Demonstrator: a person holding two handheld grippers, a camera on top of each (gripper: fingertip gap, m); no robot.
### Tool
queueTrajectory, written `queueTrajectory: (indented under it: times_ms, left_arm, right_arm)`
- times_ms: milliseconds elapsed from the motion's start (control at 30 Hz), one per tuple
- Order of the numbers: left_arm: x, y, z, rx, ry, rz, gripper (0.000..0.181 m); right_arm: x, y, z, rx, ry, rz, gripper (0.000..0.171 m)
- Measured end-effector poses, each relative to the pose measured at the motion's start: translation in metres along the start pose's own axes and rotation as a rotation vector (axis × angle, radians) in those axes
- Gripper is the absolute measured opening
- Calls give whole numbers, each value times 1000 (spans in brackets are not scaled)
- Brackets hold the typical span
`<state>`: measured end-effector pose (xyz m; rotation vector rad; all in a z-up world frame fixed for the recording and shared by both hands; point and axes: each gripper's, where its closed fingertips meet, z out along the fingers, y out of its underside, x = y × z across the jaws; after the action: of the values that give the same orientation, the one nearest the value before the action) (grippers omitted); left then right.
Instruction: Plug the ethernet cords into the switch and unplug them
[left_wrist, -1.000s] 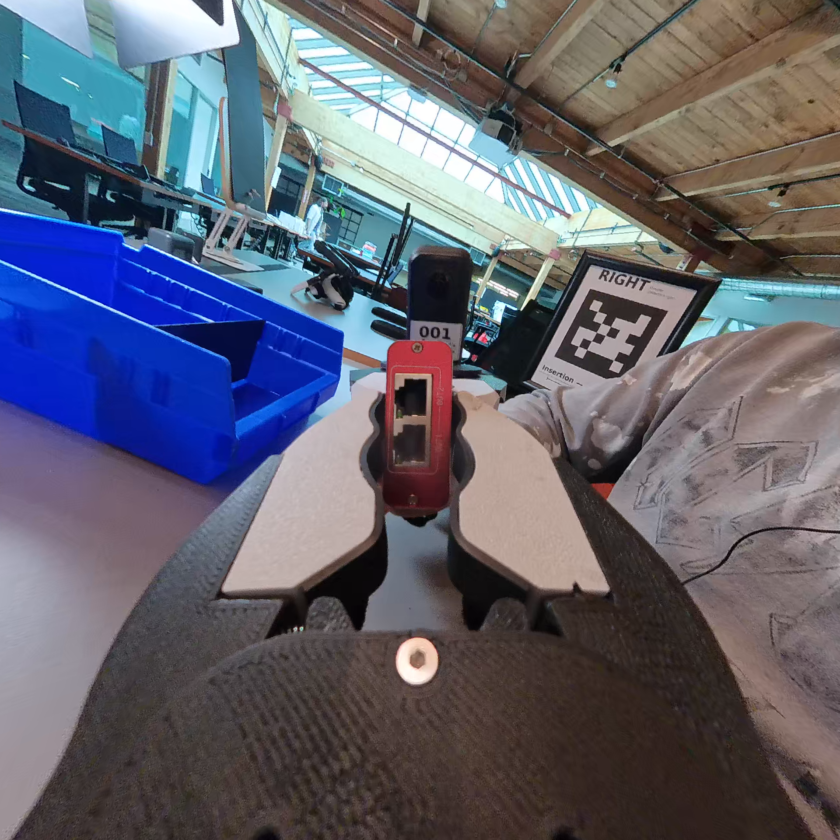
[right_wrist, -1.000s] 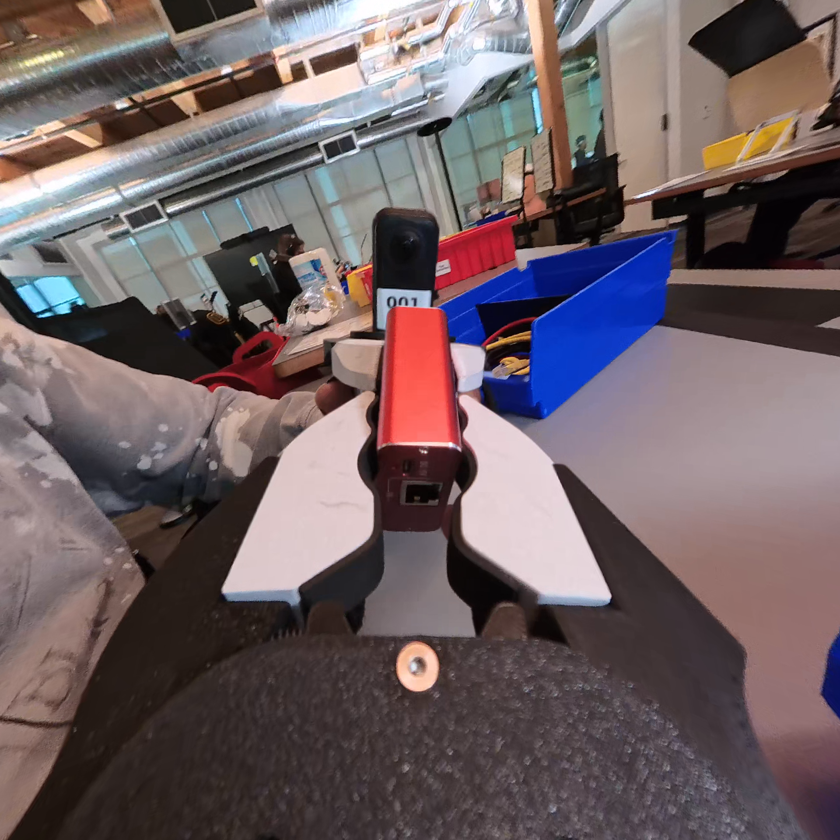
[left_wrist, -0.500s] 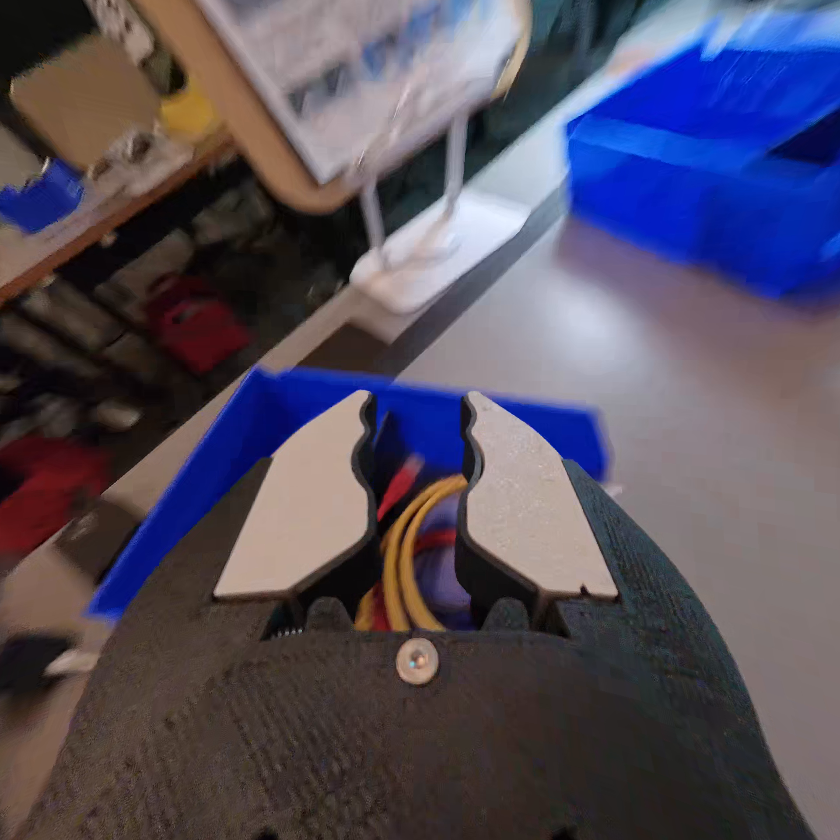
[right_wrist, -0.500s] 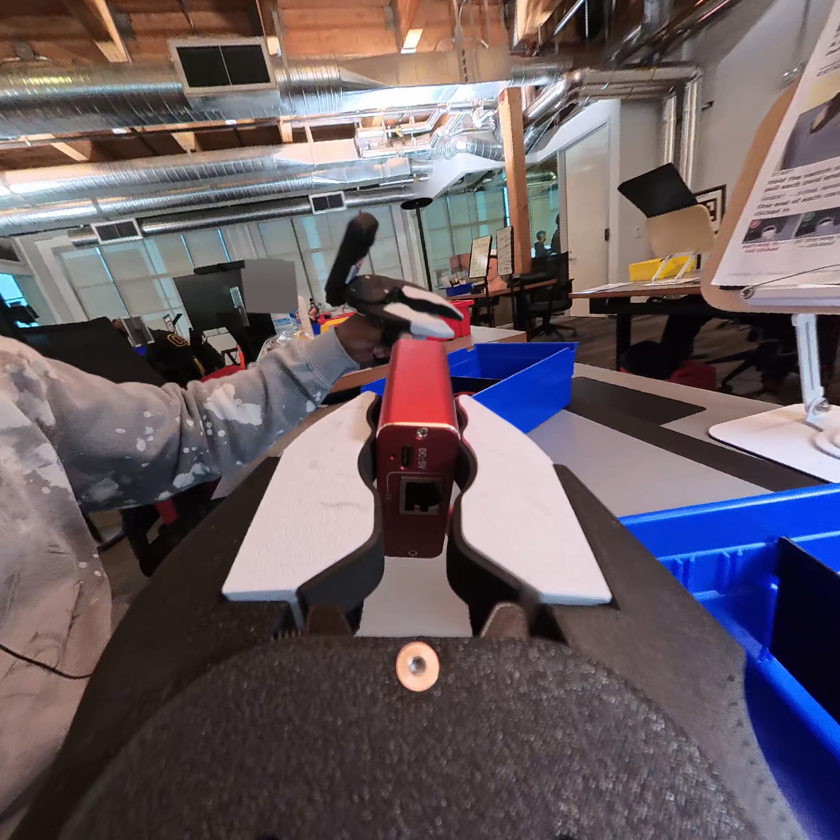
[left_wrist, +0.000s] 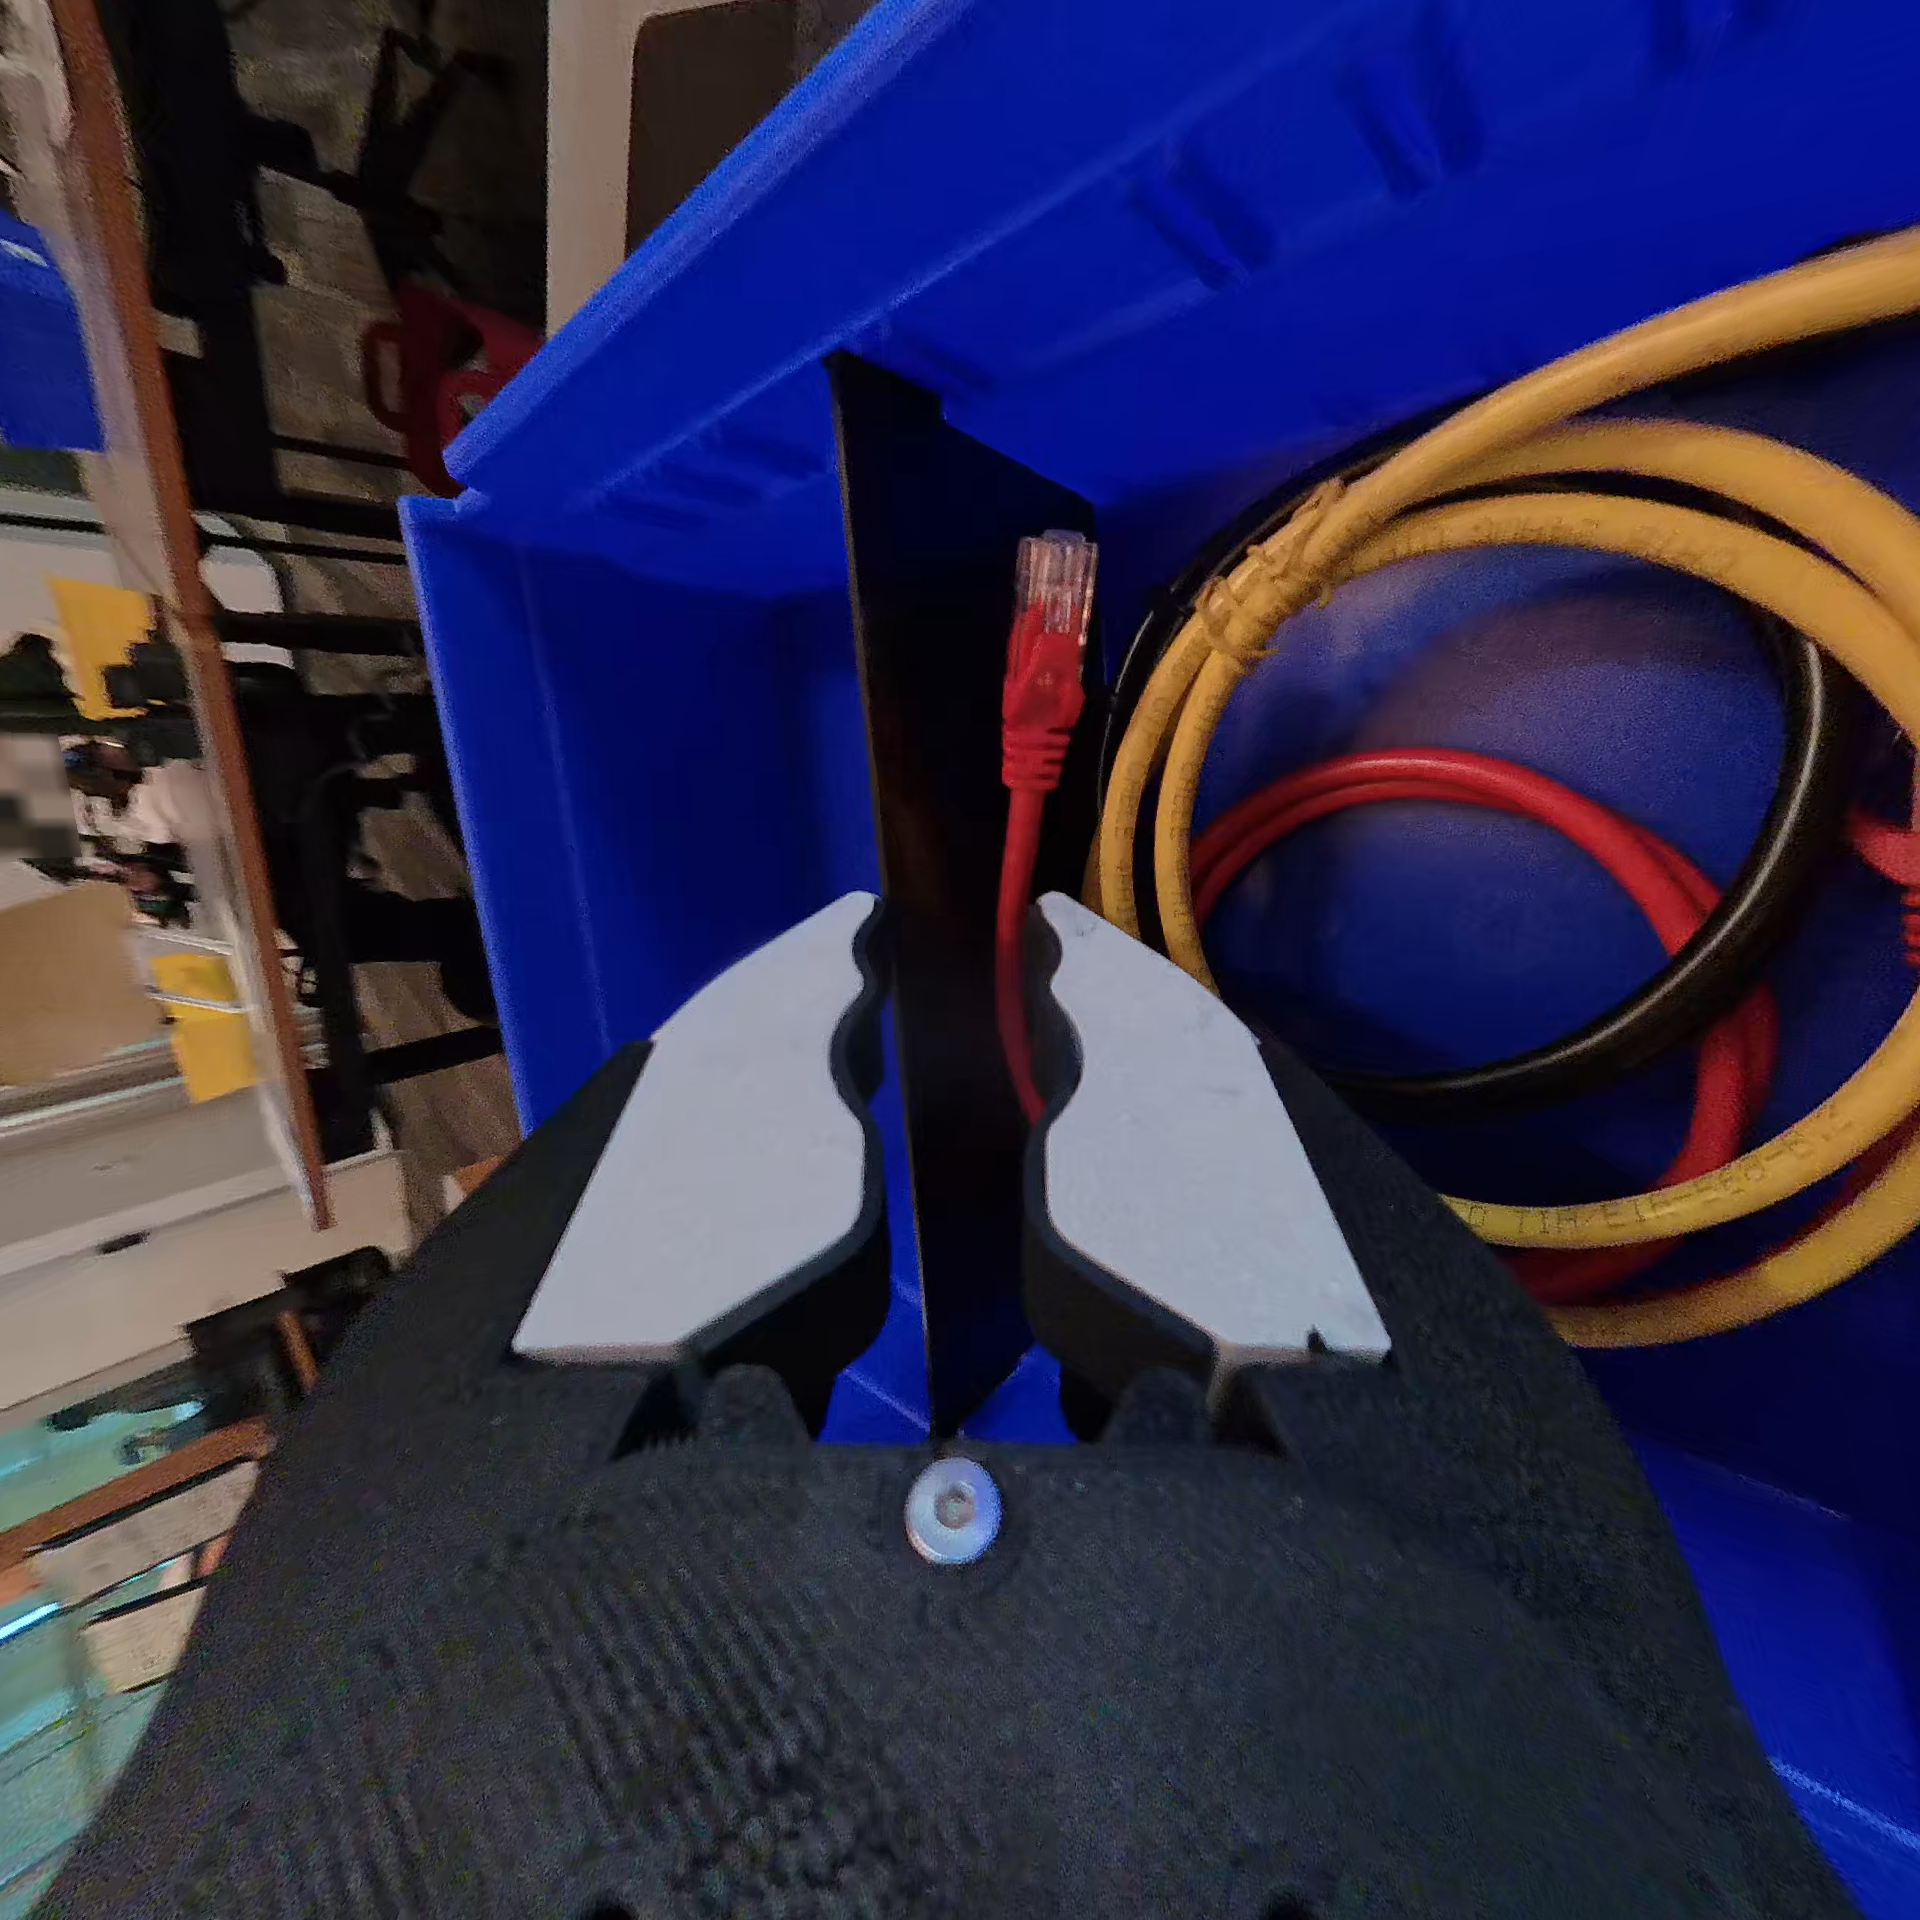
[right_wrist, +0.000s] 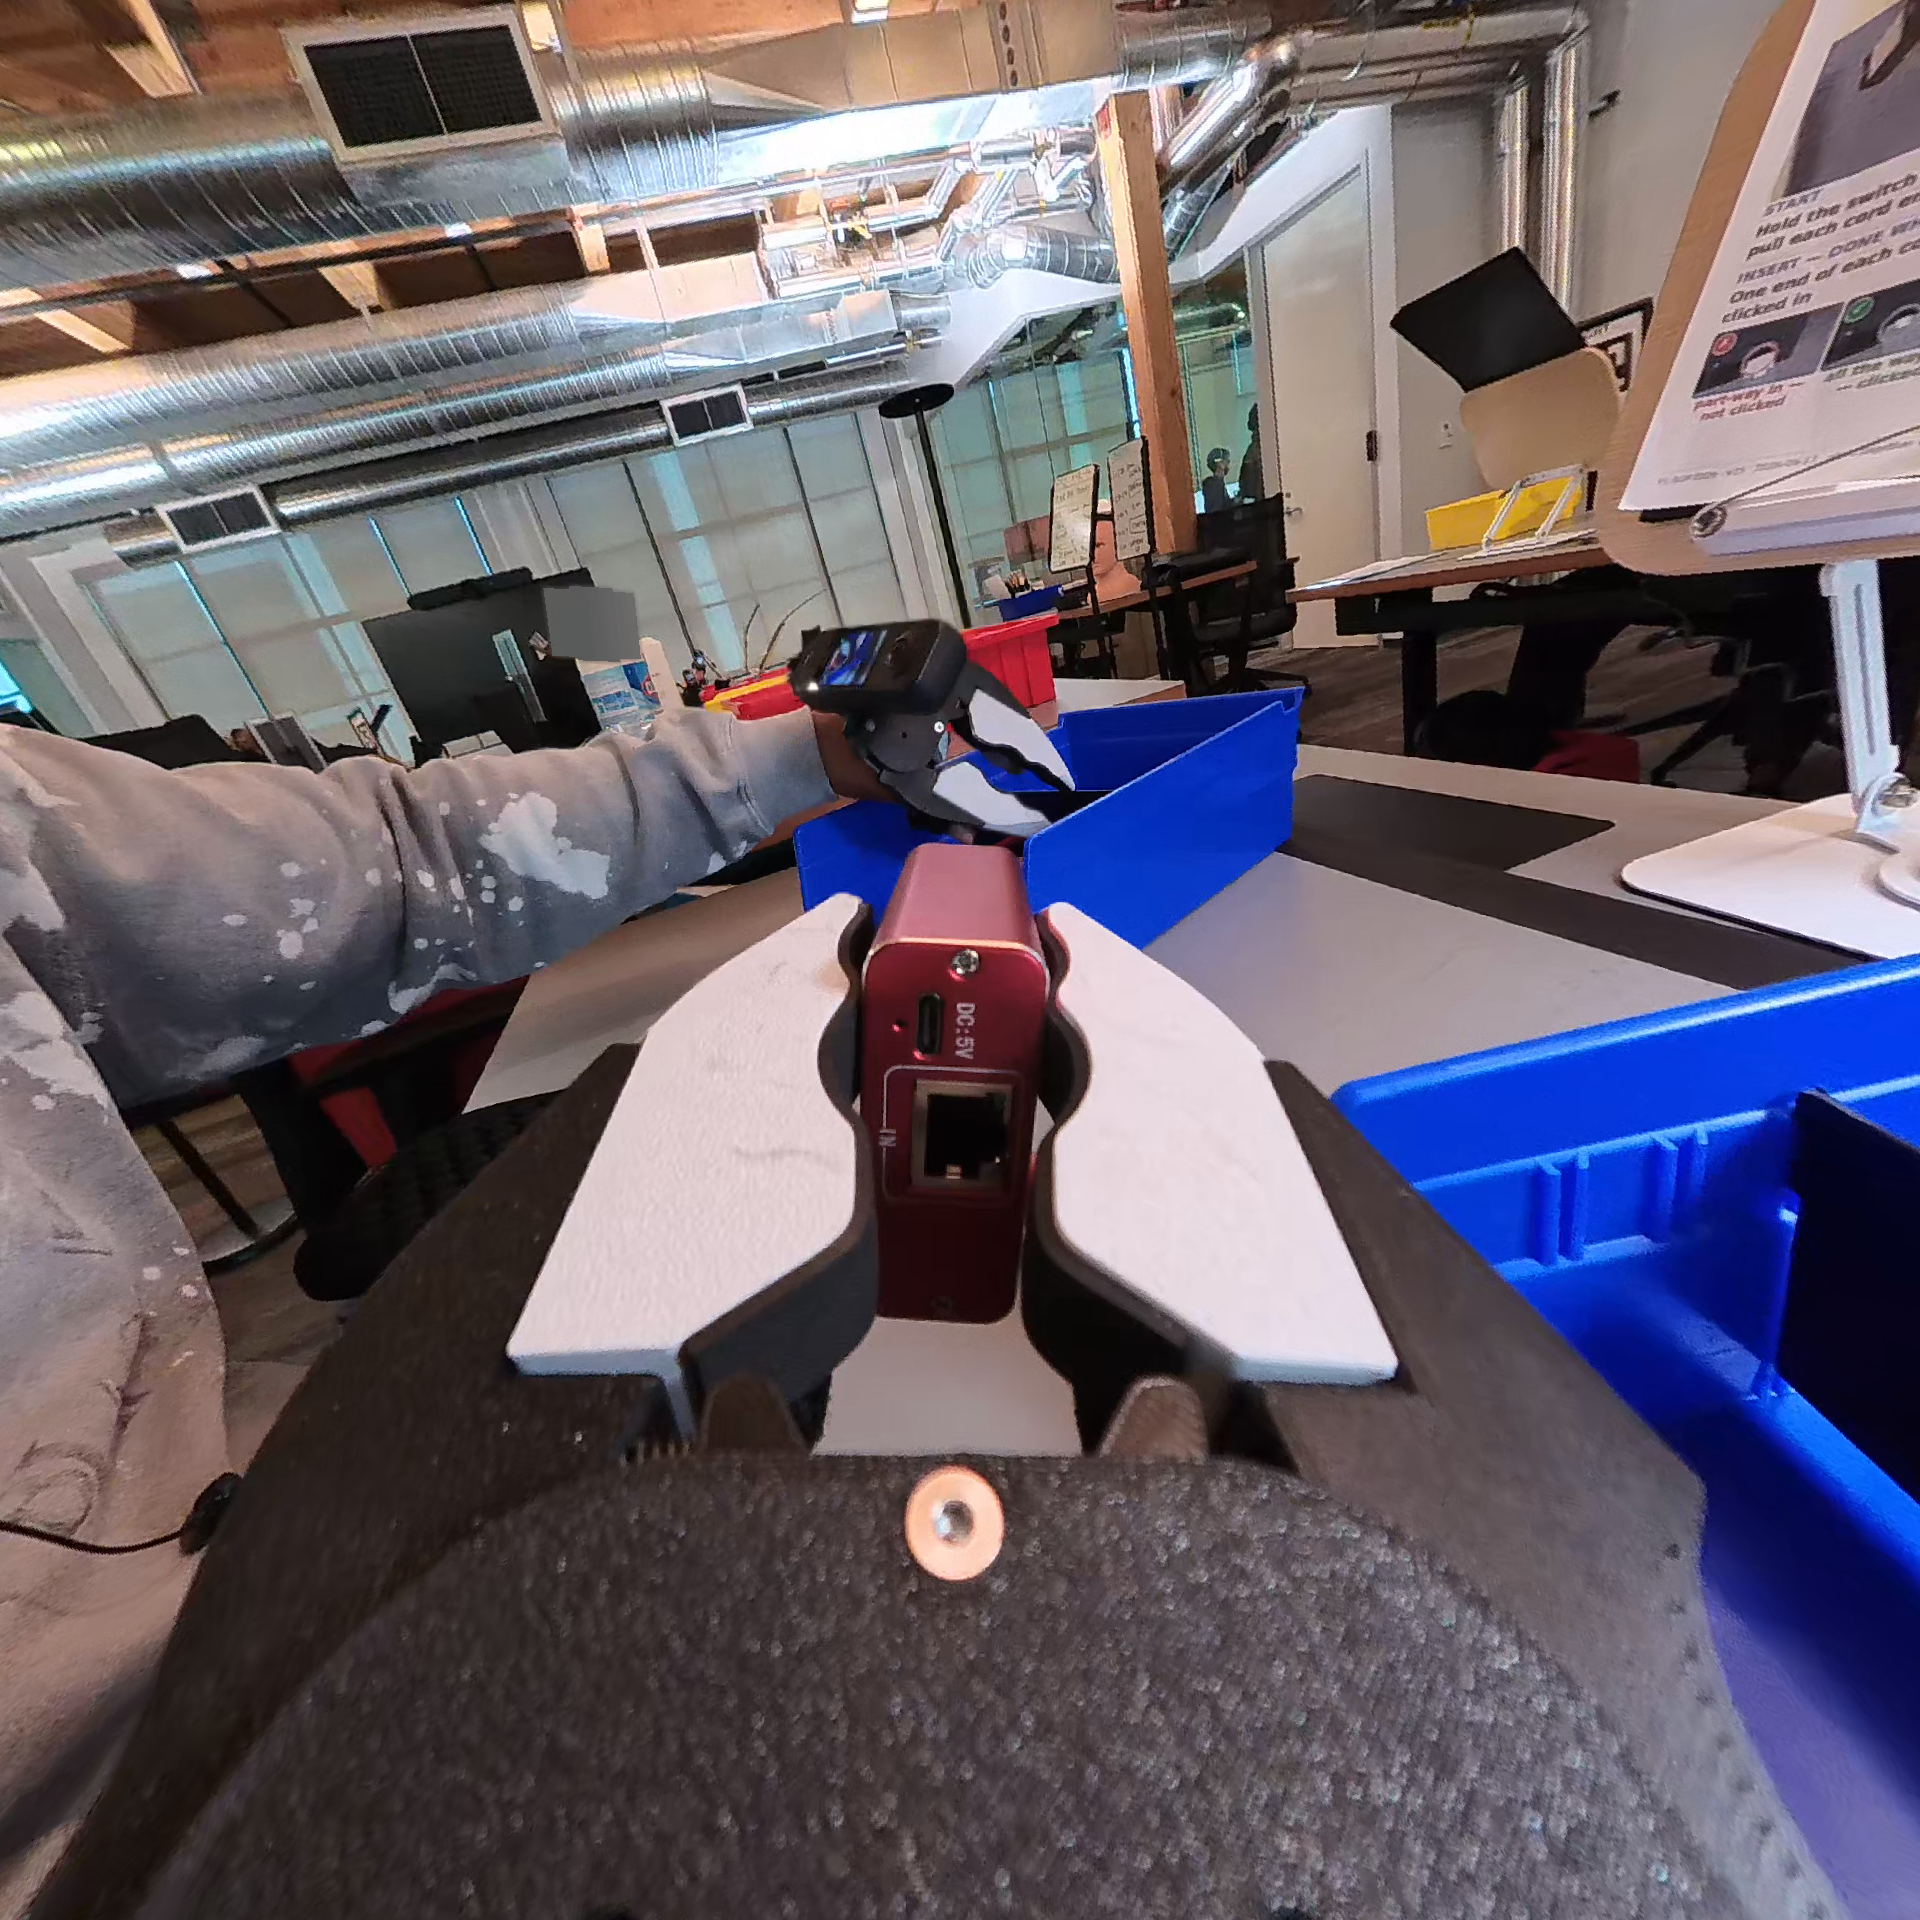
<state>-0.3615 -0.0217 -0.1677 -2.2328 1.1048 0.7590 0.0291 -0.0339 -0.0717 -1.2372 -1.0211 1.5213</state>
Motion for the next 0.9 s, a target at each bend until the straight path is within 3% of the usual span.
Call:
queueTrajectory:
  times_ms: [300, 400, 500, 900]
  left_arm:
    - [-13, 2, 15, -77, -213, 118, 49]
    - [-15, 3, 17, -74, -211, 89, 48]
    - [-6, 4, 20, -92, -168, 142, 34]
    - [-10, -5, 14, -75, -259, 237, 32]
  right_arm:
    - [6, 2, 1, 7, 7, 44, 28]
    - [5, 1, -1, 10, 11, 37, 28]
    - [5, -1, -2, 18, 5, 45, 28]
    - [4, -6, -4, 24, 13, 36, 28]
